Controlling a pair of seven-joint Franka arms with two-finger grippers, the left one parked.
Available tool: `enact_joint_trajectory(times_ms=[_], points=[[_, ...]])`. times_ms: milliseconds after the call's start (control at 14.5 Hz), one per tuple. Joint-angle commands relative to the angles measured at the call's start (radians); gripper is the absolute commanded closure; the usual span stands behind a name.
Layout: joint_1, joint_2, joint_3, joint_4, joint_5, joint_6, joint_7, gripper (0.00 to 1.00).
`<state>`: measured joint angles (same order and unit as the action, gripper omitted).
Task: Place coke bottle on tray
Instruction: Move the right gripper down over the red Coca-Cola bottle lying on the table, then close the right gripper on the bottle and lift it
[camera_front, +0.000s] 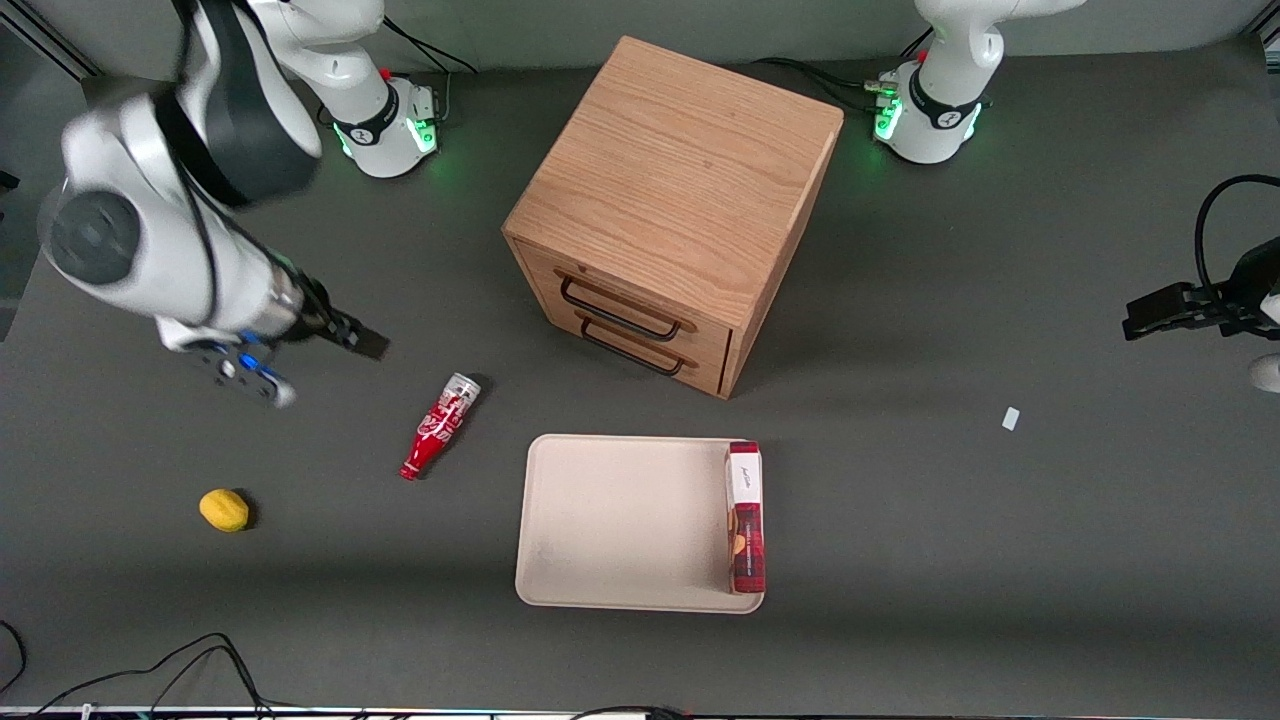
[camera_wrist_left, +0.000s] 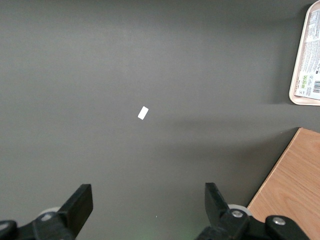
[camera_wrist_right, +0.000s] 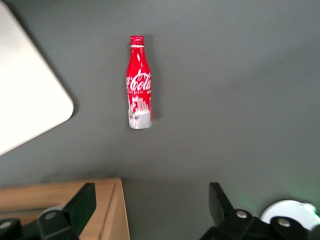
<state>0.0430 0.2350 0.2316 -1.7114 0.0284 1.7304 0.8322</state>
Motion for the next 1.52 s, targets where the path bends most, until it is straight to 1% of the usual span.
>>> enact_joint_trajectory(times_ms=[0,138,276,345,483,690,966,1034,1103,1172,1448], points=[[0.001,0.036,0.003,-0.158,-0.019,0.212,0.082,0.00],[0.003,0.096,0.003,-0.200,-0.050,0.335,0.134,0.00],[0.008,0.142,0.003,-0.246,-0.067,0.460,0.156,0.00],[0.009,0.156,0.002,-0.273,-0.090,0.521,0.157,0.00],[0.009,0.197,0.002,-0.297,-0.114,0.609,0.173,0.00],[0.009,0.253,-0.002,-0.295,-0.117,0.687,0.174,0.00],[0.009,0.297,-0.009,-0.297,-0.131,0.748,0.179,0.00],[0.008,0.303,-0.011,-0.298,-0.149,0.752,0.177,0.04],[0.005,0.306,-0.011,-0.300,-0.198,0.752,0.174,0.70],[0.006,0.314,-0.011,-0.298,-0.226,0.752,0.177,1.00],[0.008,0.297,-0.003,-0.286,-0.234,0.733,0.162,1.00]])
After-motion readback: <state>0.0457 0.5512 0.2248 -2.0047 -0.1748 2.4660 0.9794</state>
